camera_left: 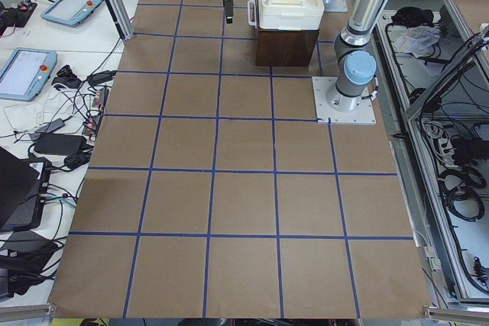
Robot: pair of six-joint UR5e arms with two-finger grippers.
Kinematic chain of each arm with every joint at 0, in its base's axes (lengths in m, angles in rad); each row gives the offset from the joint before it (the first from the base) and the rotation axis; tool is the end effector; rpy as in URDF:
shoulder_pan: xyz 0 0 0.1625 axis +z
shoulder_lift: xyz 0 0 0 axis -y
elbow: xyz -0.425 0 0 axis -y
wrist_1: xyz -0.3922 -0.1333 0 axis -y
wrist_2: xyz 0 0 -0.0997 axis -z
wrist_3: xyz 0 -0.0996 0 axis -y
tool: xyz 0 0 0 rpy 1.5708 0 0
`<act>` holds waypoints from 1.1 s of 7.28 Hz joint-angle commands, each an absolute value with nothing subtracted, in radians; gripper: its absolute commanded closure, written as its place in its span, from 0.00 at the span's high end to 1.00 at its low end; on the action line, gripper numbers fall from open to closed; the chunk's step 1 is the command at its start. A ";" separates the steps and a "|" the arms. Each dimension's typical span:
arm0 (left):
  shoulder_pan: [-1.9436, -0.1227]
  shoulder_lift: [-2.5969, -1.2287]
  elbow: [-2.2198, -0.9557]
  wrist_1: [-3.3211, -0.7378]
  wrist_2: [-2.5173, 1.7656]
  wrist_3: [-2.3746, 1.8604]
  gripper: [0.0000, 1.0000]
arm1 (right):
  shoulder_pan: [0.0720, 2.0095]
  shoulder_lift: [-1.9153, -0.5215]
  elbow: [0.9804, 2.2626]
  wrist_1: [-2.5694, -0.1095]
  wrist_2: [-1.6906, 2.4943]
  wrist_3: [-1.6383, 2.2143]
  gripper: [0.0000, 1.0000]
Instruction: Put scissors in drawer and close it
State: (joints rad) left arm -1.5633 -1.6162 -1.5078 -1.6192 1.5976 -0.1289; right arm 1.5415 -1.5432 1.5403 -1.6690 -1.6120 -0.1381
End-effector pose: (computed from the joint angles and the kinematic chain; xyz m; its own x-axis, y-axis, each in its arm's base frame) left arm -0.1268 -0.5090 0.4914 -0.9904 -0.1351 -0.0305 -0.1359 0.9903 0.0271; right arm 0.1141 -0.5167 0.4995 -0.9931 -0.1038 0.0545 -0.1086 0.9896 -0.0943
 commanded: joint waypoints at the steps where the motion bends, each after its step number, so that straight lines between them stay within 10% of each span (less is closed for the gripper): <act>1: -1.560 -1.615 -1.509 -1.617 1.597 -0.129 1.00 | 1.542 -1.543 1.540 -1.670 -1.614 -0.138 1.00; 8: -1.562 -1.612 -1.513 -1.614 1.606 -0.133 1.00 | 1.542 -1.543 1.542 -1.671 -1.615 -0.140 1.00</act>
